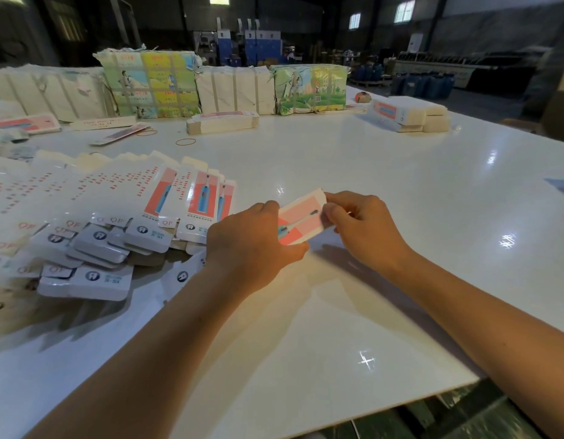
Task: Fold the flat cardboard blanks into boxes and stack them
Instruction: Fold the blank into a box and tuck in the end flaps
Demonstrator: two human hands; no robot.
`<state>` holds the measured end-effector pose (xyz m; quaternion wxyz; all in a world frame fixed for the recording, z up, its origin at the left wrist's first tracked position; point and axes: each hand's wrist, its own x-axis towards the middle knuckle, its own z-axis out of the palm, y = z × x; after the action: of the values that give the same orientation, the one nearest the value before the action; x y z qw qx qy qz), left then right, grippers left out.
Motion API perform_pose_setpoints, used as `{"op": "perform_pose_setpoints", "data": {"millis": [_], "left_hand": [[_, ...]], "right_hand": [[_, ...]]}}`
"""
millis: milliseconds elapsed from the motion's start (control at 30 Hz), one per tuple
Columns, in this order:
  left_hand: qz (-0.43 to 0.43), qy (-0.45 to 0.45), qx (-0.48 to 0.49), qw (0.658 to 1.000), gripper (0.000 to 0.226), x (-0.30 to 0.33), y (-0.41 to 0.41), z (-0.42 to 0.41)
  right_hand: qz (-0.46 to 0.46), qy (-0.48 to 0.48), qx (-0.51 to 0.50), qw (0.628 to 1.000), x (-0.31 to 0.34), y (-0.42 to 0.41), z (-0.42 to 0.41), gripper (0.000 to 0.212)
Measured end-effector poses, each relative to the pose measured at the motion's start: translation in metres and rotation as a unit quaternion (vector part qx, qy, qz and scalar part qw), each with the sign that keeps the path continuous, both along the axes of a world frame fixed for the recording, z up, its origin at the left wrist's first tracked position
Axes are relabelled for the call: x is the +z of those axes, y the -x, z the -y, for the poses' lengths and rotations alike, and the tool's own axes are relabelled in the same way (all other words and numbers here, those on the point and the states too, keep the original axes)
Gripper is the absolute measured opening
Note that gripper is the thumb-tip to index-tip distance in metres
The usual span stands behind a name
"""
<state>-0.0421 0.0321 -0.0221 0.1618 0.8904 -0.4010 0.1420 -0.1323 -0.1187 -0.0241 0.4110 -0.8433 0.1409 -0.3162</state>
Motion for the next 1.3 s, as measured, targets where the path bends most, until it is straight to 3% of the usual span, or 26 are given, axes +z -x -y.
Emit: {"op": "perform_pose_setpoints", "data": {"millis": [300, 500, 667, 767, 867, 967, 1000, 1067, 1100, 1200, 1300], "left_hand": [[0.020, 0.022, 0.034, 0.999, 0.050, 0.001, 0.009, 0.008], [0.049, 0.013, 0.053, 0.997, 0.047, 0.005, 0.004, 0.006], [0.082, -0.009, 0.053, 0.995, 0.051, 0.011, -0.001, 0.001], [0.065, -0.018, 0.030, 0.997, 0.052, 0.012, -0.005, 0.000], [0.058, -0.043, 0.008, 0.997, 0.052, 0.008, -0.005, -0.002], [0.017, -0.009, -0.079, 0.997, 0.089, -0.001, -0.013, -0.008], [0.079, 0.006, -0.110, 0.991, 0.094, -0.005, -0.015, -0.006], [0.215, 0.050, -0.127, 0.967, 0.078, -0.006, -0.010, 0.002], [0.230, 0.073, -0.136, 0.961, 0.069, -0.006, -0.007, 0.008], [0.130, 0.144, -0.188, 0.963, 0.052, -0.020, 0.000, 0.015], [0.026, 0.105, -0.241, 0.965, 0.023, -0.038, -0.003, 0.023]], "right_hand": [[0.003, 0.061, 0.035, 0.997, -0.003, 0.000, -0.013, 0.030], [0.009, -0.040, 0.112, 0.993, -0.002, -0.001, -0.014, 0.033], [-0.011, -0.055, 0.187, 0.981, -0.005, 0.000, -0.011, 0.059], [-0.037, 0.010, 0.196, 0.980, -0.003, 0.002, -0.007, 0.083], [-0.034, 0.174, 0.183, 0.967, 0.000, 0.003, 0.001, 0.079], [-0.089, 0.312, 0.151, 0.934, 0.001, 0.003, 0.008, 0.065], [-0.108, 0.334, 0.134, 0.927, 0.001, 0.003, 0.012, 0.065], [-0.121, 0.350, 0.069, 0.926, 0.006, 0.002, 0.028, 0.061], [-0.117, 0.338, 0.023, 0.933, 0.013, 0.002, 0.041, 0.055], [-0.054, 0.218, -0.147, 0.963, 0.039, 0.011, 0.095, 0.035], [-0.001, 0.118, -0.321, 0.940, 0.058, 0.054, 0.172, 0.039]]}}
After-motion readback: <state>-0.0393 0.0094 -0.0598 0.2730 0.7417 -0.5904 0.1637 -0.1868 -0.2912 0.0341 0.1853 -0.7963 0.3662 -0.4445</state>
